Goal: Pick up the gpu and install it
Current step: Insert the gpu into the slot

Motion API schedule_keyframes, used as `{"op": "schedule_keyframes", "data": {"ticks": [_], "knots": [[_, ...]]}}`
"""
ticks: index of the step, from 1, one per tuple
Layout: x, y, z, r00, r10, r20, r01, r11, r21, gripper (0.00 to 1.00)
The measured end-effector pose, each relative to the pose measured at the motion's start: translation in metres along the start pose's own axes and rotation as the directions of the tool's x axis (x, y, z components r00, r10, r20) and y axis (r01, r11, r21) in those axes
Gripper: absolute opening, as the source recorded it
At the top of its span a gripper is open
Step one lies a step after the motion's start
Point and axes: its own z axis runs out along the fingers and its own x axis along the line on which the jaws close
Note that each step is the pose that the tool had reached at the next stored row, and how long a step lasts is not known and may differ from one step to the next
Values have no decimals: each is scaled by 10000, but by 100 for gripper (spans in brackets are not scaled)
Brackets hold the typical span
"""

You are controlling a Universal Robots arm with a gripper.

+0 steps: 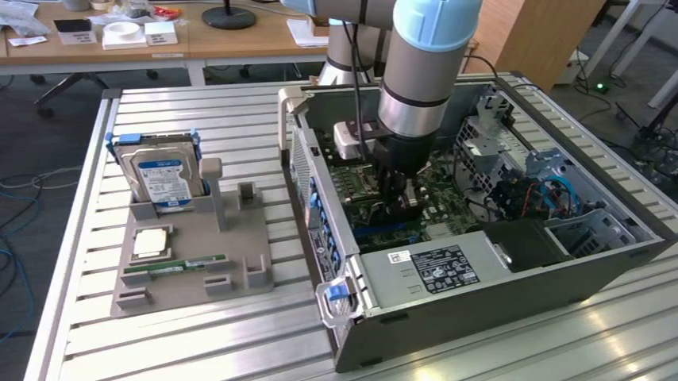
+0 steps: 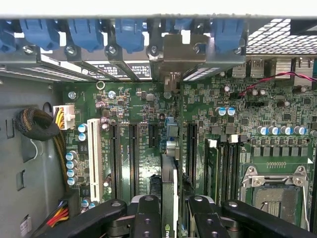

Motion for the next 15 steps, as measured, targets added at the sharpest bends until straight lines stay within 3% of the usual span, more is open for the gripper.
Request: {"op": "schedule_keyframes", "data": {"ticks": [15], "knots": [[1, 17, 35, 10000, -66, 1, 66, 10000, 15, 26]]}}
